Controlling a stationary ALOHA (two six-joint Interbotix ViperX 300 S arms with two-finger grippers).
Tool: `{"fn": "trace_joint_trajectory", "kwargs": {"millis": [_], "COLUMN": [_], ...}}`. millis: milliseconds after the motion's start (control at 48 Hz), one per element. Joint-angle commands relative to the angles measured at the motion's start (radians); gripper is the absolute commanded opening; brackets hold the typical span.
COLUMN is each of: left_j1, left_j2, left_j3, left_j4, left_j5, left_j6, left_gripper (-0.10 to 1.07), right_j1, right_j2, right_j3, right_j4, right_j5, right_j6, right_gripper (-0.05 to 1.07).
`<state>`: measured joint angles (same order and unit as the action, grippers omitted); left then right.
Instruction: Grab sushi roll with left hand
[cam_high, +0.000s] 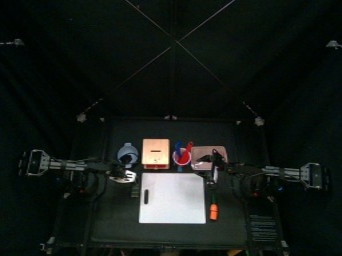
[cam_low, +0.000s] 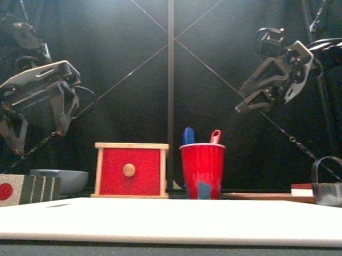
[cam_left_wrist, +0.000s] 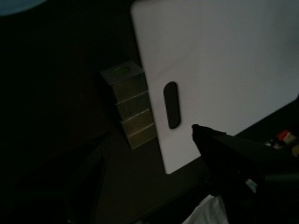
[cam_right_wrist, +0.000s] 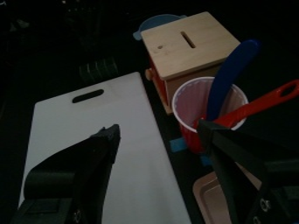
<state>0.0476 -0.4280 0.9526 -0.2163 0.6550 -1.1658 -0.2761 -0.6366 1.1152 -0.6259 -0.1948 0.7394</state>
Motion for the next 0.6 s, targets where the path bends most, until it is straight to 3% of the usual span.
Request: {"fn": "trace_joint_trajectory", "kwargs": {"millis": [0, 250, 375, 583], "left_j1": [-0.038, -0.094, -0.094, -0.101], "left_j2": [0.023, 0.187, 0.262, 0.322], "left_j3": [-0.017, -0.069, -0.095, -0.112], "left_j4": [0.032, 0.189, 0.233, 0.215], "left_j5": [0.000, -0.021, -0.031, -0.048], "left_j6": [-0.075, -0.267, -0.290, -0.293], "left_gripper": [1.02, 1.02, 1.02, 1.02], "right_j1": [-0.009, -0.031, -0.032, -0.032], "right_j2": [-0.005, -0.005, -0.005, -0.009], "right_j3": [-0.011, -0.011, -0.008, 0.006], "right_j4": [-0.017, -0.048, -0.048, -0.043], "right_j5": [-0.005, -0.005, -0.005, -0.005], "right_j6": [-0.002, -0.003, -0.002, 0.000], "right_gripper": [0.99, 0.99, 0.99, 0.99]}}
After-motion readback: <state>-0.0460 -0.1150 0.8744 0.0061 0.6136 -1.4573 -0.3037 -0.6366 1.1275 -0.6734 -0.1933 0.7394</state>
